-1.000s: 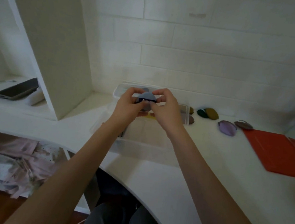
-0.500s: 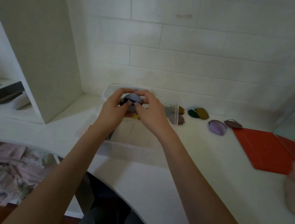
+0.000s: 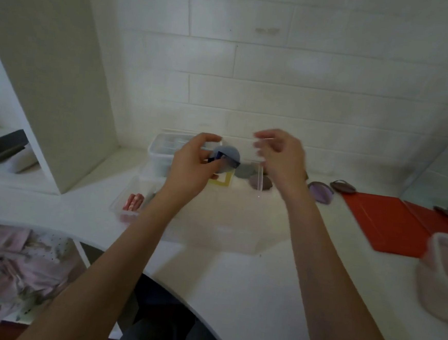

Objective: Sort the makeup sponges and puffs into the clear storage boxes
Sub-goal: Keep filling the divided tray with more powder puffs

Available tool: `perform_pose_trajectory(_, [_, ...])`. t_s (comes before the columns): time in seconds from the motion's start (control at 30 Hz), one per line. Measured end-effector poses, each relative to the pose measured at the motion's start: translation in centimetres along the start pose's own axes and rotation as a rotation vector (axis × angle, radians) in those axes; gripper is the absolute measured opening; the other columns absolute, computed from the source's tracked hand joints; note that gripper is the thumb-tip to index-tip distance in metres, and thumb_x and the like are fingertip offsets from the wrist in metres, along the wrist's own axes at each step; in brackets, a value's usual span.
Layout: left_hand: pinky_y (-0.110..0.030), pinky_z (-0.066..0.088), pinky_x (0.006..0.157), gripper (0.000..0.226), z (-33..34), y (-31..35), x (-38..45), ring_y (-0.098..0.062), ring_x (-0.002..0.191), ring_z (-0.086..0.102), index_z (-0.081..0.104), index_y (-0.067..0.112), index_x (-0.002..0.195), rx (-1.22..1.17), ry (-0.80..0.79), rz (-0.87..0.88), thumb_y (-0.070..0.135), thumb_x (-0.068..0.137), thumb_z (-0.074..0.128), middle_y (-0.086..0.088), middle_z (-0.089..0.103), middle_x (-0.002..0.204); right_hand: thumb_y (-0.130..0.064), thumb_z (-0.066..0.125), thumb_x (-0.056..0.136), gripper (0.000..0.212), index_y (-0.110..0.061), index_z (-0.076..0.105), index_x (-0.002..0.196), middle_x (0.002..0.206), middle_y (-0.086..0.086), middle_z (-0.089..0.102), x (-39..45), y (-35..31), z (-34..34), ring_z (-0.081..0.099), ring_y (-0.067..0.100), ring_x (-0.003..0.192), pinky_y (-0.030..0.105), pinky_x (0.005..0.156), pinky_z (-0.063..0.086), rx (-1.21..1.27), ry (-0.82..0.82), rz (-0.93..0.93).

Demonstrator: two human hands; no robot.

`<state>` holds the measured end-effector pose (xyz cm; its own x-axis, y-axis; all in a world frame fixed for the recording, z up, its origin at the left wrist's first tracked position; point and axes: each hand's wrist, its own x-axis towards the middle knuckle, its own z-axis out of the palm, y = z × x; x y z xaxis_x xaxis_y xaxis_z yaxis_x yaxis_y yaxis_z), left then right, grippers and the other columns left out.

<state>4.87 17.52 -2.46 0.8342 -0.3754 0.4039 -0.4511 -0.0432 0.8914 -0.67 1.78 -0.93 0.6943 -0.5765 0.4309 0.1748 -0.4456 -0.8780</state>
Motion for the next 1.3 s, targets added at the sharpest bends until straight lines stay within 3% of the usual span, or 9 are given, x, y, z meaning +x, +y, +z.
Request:
perform_pose_trajectory(0.1, [-0.033, 0.06, 0.065, 0.031, 3.1, 1.0, 0.1, -0.022, 0.076, 0.069, 0.057, 0.022, 0.107, 0.01, -0.071, 0.033, 0.007, 0.083, 0.069, -0.012, 0.071, 0.089, -0.004, 0.049, 0.09, 0.025, -0.012, 0.066, 0.107, 0.106, 0.007, 0.068, 0.7, 3.6, -4.3, 0.062, 0.022, 0.098, 0.024, 0.081, 0.043, -0.335, 0.295, -0.018])
perform_pose_trajectory(0.23, [-0.032, 0.06, 0.064, 0.031, 6.7, 0.9, -0.2, -0.025, 0.076, 0.07, 0.057, 0.019, 0.11, -0.016, -0.142, 0.006, 0.005, 0.083, 0.066, -0.012, 0.071, 0.089, -0.018, 0.048, 0.094, 0.038, -0.015, 0.051, 0.132, 0.134, 0.012, 0.053, -0.5, 10.6, -6.5, 0.045, 0.031, 0.125, 0.042, 0.099, 0.043, -0.772, 0.094, 0.29])
perform_pose_trajectory(0.33, [-0.025, 0.059, 0.059, 0.029, 7.4, 0.3, -0.6, -0.022, 0.079, 0.069, 0.056, 0.02, 0.106, -0.039, -0.146, -0.036, 0.001, 0.085, 0.063, -0.009, 0.07, 0.091, -0.013, 0.045, 0.095, 0.032, -0.011, 0.052, 0.127, 0.136, 0.015, 0.046, -0.7, 12.3, -6.2, 0.036, 0.034, 0.127, 0.042, 0.096, 0.04, -0.916, 0.089, 0.249])
perform_pose_trajectory(0.6, [-0.021, 0.057, 0.057, 0.03, 7.3, 0.3, -0.6, -0.022, 0.085, 0.067, 0.051, 0.022, 0.115, -0.092, -0.126, -0.067, 0.007, 0.091, 0.058, -0.016, 0.066, 0.101, -0.005, 0.046, 0.094, 0.015, -0.004, 0.06, 0.101, 0.106, 0.02, 0.06, -0.2, 12.8, -6.6, 0.049, 0.038, 0.104, 0.037, 0.074, 0.04, -0.677, 0.359, 0.178])
perform_pose_trajectory(0.77, [-0.024, 0.056, 0.05, 0.03, 7.1, 0.3, -0.6, -0.023, 0.082, 0.066, 0.055, 0.022, 0.119, -0.108, -0.1, -0.04, 0.006, 0.094, 0.051, -0.013, 0.063, 0.103, -0.009, 0.05, 0.093, 0.018, -0.011, 0.066, 0.1, 0.095, 0.008, 0.066, -0.2, 10.3, -5.7, 0.059, 0.021, 0.087, 0.033, 0.074, 0.049, -0.326, 0.496, 0.014])
perform_pose_trajectory(0.83, [-0.023, 0.055, 0.05, 0.026, 7.1, 0.3, -0.6, -0.016, 0.079, 0.064, 0.059, 0.017, 0.115, -0.123, -0.081, -0.051, 0.004, 0.095, 0.049, -0.005, 0.06, 0.104, -0.006, 0.051, 0.092, 0.021, -0.016, 0.067, 0.1, 0.093, 0.001, 0.065, 0.1, 8.1, -5.0, 0.058, 0.014, 0.083, 0.028, 0.07, 0.047, -0.059, 0.389, 0.031])
perform_pose_trajectory(0.97, [-0.023, 0.057, 0.054, 0.032, 7.0, 0.2, -0.5, -0.015, 0.081, 0.064, 0.06, 0.016, 0.115, -0.173, -0.027, -0.093, 0.0, 0.096, 0.041, -0.002, 0.059, 0.104, -0.007, 0.051, 0.096, 0.023, -0.022, 0.066, 0.104, 0.083, 0.002, 0.065, -0.2, 3.9, -3.8, 0.059, 0.008, 0.071, 0.021, 0.062, 0.049, 0.433, -0.057, 0.158])
perform_pose_trajectory(1.1, [-0.023, 0.058, 0.065, 0.03, 6.8, 0.7, -0.3, -0.024, 0.092, 0.066, 0.059, 0.018, 0.116, -0.32, -0.002, -0.149, 0.003, 0.096, 0.042, -0.009, 0.064, 0.105, -0.01, 0.052, 0.096, 0.024, -0.019, 0.068, 0.111, 0.086, -0.003, 0.067, -0.6, 1.4, -2.8, 0.062, 0.011, 0.081, 0.024, 0.065, 0.052, 0.362, -0.24, 0.074])
perform_pose_trajectory(1.3, [-0.027, 0.059, 0.071, 0.019, 5.1, 1.9, -0.5, -0.023, 0.095, 0.066, 0.063, 0.015, 0.106, -0.644, 0.05, -0.35, 0.016, 0.098, 0.046, -0.011, 0.066, 0.106, -0.011, 0.055, 0.094, 0.025, -0.02, 0.067, 0.114, 0.089, -0.003, 0.062, -0.8, -0.5, -1.4, 0.062, 0.015, 0.082, 0.028, 0.062, 0.054, 0.163, -0.225, -0.023])
